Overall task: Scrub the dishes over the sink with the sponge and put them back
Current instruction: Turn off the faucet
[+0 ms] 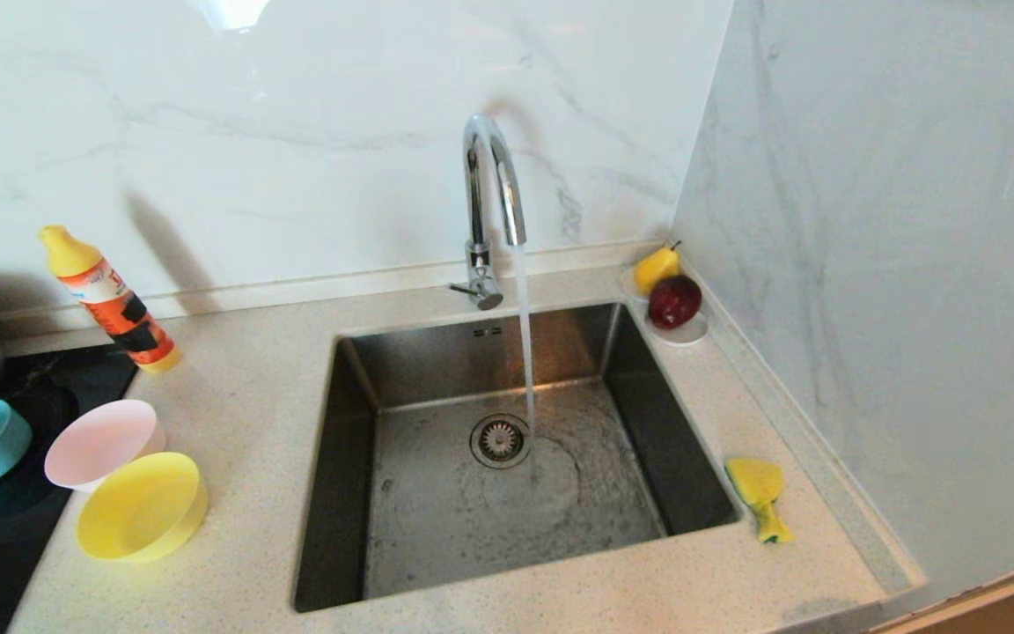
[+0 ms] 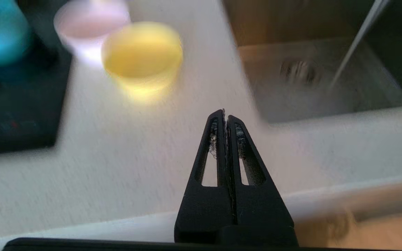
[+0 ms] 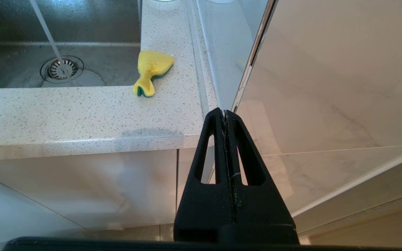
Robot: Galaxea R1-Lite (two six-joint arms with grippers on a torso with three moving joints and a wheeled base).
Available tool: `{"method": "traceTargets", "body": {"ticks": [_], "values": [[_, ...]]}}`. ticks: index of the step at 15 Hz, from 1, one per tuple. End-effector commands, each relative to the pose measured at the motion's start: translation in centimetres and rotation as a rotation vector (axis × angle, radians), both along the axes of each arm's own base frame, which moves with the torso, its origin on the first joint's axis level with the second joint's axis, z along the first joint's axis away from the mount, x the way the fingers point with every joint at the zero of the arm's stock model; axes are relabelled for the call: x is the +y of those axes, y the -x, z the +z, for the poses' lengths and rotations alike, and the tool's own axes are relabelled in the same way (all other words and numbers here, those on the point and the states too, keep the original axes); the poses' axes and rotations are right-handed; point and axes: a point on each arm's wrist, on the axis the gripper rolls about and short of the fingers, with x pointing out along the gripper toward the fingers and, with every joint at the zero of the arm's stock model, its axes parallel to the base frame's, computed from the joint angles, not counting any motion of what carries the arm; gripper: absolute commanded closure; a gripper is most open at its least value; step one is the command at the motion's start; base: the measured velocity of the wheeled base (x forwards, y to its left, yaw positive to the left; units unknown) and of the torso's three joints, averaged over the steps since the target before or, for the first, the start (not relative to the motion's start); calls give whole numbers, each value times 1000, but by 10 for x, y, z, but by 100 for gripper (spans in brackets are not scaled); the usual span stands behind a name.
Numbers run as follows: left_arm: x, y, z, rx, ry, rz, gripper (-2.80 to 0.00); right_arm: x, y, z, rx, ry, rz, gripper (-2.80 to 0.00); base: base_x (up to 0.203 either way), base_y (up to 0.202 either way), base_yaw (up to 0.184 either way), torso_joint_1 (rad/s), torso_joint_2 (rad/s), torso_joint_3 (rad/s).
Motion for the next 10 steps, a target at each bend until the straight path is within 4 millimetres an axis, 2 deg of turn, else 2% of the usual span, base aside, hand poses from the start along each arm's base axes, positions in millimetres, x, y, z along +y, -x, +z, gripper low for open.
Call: {"method": "traceTargets", "body": {"ticks": [1, 3, 5, 6, 8, 10], "values": [[-1, 12, 49, -102, 2, -17, 0, 0, 0, 0, 2, 0, 0, 0, 0, 0, 0, 0, 0, 0], [-2, 19, 97, -135, 3, -74, 0, 0, 0, 0, 3, 0, 0, 0, 0, 0, 0, 0, 0, 0], [-3, 0, 143, -38, 34, -153, 0, 0, 0, 0, 2, 0, 0, 0, 0, 0, 0, 0, 0, 0], [-4, -17, 161, 26, 59, -191, 0, 0, 0, 0, 2, 0, 0, 0, 0, 0, 0, 0, 0, 0], [-6, -70, 188, 203, 136, -261, 0, 0, 0, 0, 2, 0, 0, 0, 0, 0, 0, 0, 0, 0], [-7, -130, 196, 379, 235, -337, 0, 0, 0, 0, 2, 0, 0, 0, 0, 0, 0, 0, 0, 0]]}}
